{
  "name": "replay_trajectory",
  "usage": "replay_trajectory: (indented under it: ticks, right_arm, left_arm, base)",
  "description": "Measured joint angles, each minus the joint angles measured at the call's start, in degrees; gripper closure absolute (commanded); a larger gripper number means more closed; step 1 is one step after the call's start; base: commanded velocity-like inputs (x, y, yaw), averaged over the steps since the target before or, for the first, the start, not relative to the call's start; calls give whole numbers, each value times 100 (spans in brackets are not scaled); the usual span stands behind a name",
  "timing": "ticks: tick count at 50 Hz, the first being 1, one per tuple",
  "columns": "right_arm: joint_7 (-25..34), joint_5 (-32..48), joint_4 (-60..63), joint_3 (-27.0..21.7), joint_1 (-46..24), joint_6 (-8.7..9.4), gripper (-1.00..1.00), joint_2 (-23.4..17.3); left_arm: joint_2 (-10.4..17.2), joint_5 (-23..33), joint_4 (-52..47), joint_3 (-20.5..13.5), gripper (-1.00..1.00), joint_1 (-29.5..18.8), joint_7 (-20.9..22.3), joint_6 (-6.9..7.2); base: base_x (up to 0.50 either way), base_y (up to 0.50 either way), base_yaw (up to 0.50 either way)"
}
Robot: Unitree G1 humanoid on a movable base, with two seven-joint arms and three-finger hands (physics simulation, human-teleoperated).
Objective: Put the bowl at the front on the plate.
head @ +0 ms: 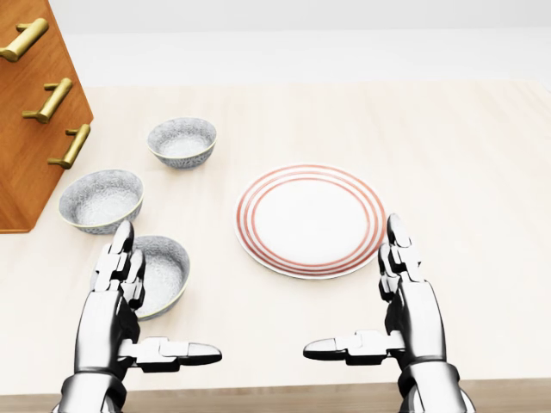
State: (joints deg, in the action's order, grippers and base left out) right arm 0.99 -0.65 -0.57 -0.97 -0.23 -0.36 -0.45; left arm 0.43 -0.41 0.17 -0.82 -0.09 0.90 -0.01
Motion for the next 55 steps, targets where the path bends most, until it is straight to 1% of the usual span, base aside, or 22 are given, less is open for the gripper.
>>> replay_trajectory:
  ticks: [5, 8, 13, 19, 26, 29, 33, 40, 50, 55]
  right_arm:
    - [58, -48, -14, -60, -7, -13, -100, -28]
    - [77, -66, -20, -83, -9, -21, -100, -38]
    - [99, -83, -30, -108, -15, -32, -100, -51]
    - [109, -78, -21, -119, -12, -35, -100, -60]
    - [85, -10, 5, -110, -4, -23, -100, -64]
    - [75, 20, 19, -104, 4, -19, -100, -62]
    - [68, 47, 34, -97, 12, -5, -100, -59]
    - [58, 76, 50, -90, 20, 10, -100, -56]
    - [22, 127, 34, -80, 9, 46, -100, -54]
    - [5, 155, 12, -78, -5, 59, -100, -55]
  left_arm:
    - [20, -19, -153, -36, -100, 94, 69, 7]
    - [19, -34, -369, -49, -100, 234, 107, -34]
    - [-7, -68, -855, -95, -100, 573, 112, -26]
    - [-65, -112, -1414, -255, -100, 997, 26, -60]
    - [-180, -197, -1840, -620, -100, 1275, -266, -48]
    - [-223, -271, -1987, -800, -100, 1367, -369, -14]
    - [-291, -332, -2129, -1031, -100, 1483, -479, -5]
    - [-451, -342, -2255, -1429, -100, 1632, -792, -56]
    - [-666, -498, -2254, -2003, -100, 1792, -1268, -233]
    - [-780, -567, -2268, -2342, -100, 1880, -1473, -266]
  base:
    - [0, 0, 0]
    - [0, 0, 0]
    - [0, 0, 0]
    - [0, 0, 0]
    - [0, 0, 0]
    - [0, 0, 0]
    - [0, 0, 0]
    - [0, 0, 0]
    - [0, 0, 0]
    - [0, 0, 0]
